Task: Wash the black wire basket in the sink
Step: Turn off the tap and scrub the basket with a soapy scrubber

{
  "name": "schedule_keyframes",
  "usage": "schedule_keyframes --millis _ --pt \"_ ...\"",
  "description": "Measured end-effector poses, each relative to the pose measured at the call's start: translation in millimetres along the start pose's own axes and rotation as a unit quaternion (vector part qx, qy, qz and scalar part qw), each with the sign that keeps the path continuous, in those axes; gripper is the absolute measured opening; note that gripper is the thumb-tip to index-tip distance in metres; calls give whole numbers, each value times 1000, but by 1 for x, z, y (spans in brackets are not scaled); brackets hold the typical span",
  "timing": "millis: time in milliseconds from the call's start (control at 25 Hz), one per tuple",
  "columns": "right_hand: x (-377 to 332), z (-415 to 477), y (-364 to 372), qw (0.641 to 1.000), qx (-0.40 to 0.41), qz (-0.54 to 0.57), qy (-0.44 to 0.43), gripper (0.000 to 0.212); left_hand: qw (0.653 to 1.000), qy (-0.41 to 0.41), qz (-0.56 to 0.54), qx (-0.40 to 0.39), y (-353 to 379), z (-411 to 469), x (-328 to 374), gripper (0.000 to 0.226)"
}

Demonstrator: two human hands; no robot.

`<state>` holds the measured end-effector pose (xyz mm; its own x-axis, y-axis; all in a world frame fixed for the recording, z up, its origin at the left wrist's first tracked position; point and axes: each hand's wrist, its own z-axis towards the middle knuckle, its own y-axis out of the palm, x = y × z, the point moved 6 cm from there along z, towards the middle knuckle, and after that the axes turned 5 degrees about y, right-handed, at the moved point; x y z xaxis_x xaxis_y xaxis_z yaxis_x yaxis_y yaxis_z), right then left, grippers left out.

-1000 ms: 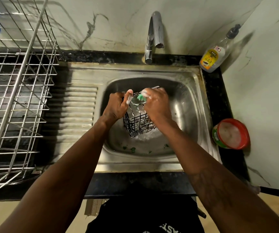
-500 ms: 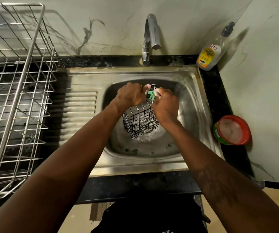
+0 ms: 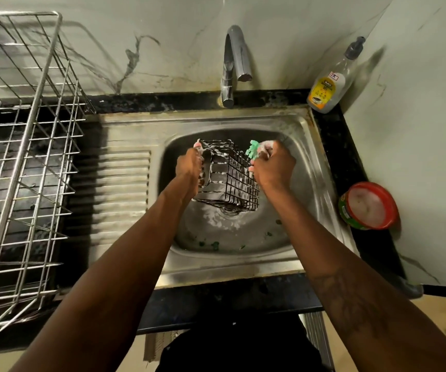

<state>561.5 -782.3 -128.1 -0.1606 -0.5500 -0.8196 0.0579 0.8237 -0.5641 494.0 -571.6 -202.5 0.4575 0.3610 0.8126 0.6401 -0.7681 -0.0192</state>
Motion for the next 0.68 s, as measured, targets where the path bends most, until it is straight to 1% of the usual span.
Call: schedule_keyframes --millis 40,120,160,200,280,360,440,480,520,560,600,680 --pt "9 0 3 1000 -7 0 13 20 1000 -2 12 22 -5 2 -6 35" --pt "18 -9 16 999 -26 -29 8 28 997 -12 13 70 -12 2 -14 34" --pt "18 -17 25 998 -46 -34 -5 33 996 -18 4 90 -15 0 -17 40" --pt "15 -25 37 997 -68 -32 -22 36 994 -22 -10 108 -18 1 -21 51" --pt "10 -39 60 995 -88 -18 -52 36 989 -33 -34 141 -24 -3 -29 62" --pt "6 -48 71 994 -64 -14 -85 30 983 -46 -35 173 -32 -13 -36 68" --pt "1 -55 73 991 -17 -44 -124 23 977 -55 -22 205 -40 -17 -46 81" --pt "-1 -57 76 988 2 -49 -149 23 977 -51 -26 207 -42 -20 -48 87" --pt "-5 -60 81 983 5 -37 -177 26 977 -48 -29 204 -43 -18 -51 93" --pt "-9 -63 88 980 -9 -9 -200 32 978 -46 -35 201 -44 -16 -51 99" --pt "-14 -64 95 976 -32 24 -213 36 978 -46 -38 200 -46 -13 -51 100" --pt "-13 -51 103 971 -57 41 -227 39 978 -33 -49 199 -47 -10 -48 91"
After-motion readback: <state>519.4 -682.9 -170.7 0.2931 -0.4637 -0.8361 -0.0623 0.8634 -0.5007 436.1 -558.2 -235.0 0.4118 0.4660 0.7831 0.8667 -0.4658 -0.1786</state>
